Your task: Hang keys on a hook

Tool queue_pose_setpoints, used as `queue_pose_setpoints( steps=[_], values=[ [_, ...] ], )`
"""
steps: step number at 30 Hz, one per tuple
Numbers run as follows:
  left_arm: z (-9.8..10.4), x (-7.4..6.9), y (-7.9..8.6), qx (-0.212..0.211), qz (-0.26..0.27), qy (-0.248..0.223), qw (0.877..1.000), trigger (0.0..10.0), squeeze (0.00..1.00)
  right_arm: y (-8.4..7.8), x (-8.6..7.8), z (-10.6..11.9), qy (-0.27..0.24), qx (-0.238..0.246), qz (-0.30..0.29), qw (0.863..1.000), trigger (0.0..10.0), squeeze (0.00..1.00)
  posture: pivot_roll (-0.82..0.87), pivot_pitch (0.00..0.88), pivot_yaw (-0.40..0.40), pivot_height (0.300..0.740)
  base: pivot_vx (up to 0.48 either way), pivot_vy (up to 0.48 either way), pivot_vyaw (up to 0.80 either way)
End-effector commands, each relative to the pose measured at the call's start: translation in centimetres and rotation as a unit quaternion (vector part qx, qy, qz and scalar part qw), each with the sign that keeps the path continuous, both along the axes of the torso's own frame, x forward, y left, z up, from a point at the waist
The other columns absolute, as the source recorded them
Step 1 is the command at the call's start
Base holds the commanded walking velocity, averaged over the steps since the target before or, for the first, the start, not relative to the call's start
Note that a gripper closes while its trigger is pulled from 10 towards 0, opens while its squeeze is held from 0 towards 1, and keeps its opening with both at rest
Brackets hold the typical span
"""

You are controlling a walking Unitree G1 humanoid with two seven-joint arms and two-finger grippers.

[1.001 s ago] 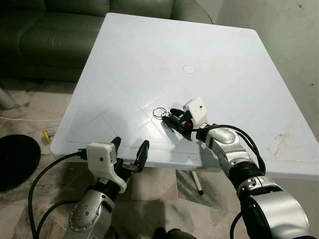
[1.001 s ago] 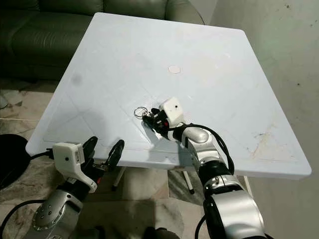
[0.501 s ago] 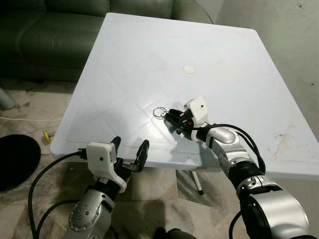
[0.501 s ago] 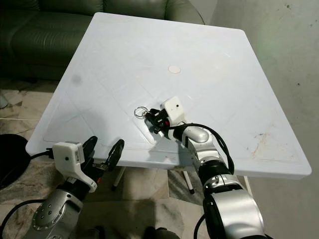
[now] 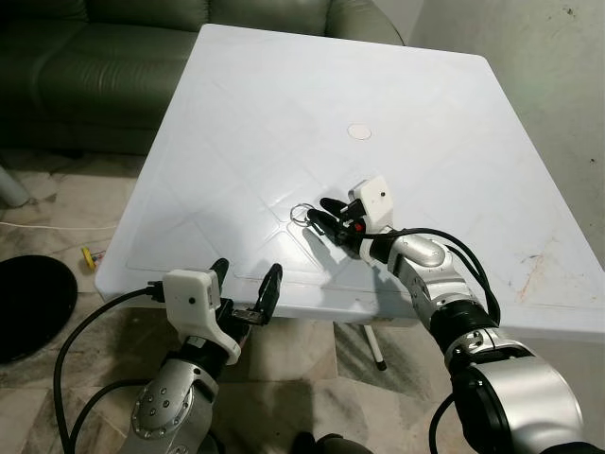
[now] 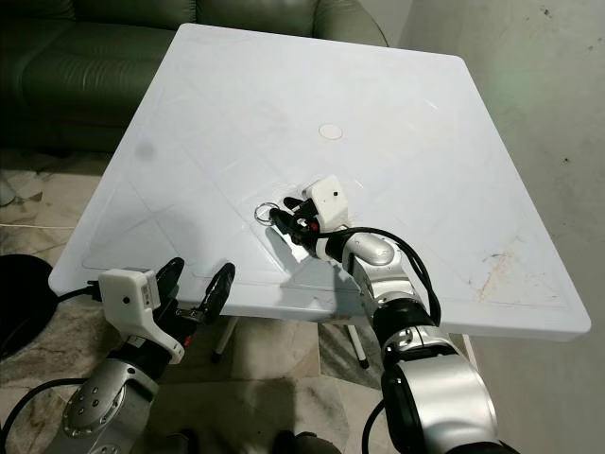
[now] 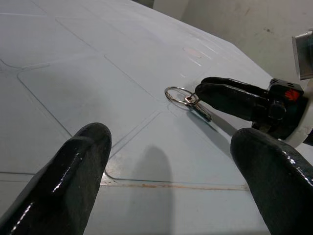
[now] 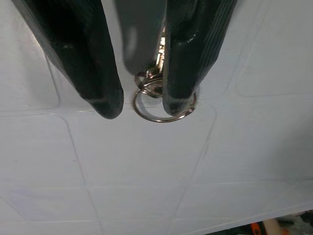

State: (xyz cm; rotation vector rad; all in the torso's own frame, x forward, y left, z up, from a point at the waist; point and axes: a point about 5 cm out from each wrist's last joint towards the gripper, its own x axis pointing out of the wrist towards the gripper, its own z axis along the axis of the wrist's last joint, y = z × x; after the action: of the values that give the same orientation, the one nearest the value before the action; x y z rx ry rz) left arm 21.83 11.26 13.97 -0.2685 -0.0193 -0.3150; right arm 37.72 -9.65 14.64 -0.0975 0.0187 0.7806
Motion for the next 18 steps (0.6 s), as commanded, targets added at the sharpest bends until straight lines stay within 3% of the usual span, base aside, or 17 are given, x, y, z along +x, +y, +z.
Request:
queue_pose_setpoints(
  steps=[1,9,18],
  values=[
    [0.42,-0.14,-0.09,-0.007,-0.003,-0.005,1.000,10.0,0.00,0.28,0.12,0.21,-0.003,-0.008,0.004,1.000,10.0,0.00,0.10,0.200,-0.142,0.740,0.000,0.000,0.00],
    [0.39,-0.16,-0.14,-0.008,-0.002,-0.004,1.000,10.0,0.00,0.78,0.04,-0.20,0.005,-0.026,0.004,1.000,10.0,0.00,0.11,0.192,-0.146,0.740,0.000,0.000,0.00],
    [0.45,-0.17,-0.14,-0.011,-0.002,-0.004,1.000,10.0,0.00,1.00,0.10,-0.75,-0.013,-0.086,-0.028,0.996,10.0,0.00,0.11,0.199,-0.145,0.740,0.000,0.000,0.00]
  ],
)
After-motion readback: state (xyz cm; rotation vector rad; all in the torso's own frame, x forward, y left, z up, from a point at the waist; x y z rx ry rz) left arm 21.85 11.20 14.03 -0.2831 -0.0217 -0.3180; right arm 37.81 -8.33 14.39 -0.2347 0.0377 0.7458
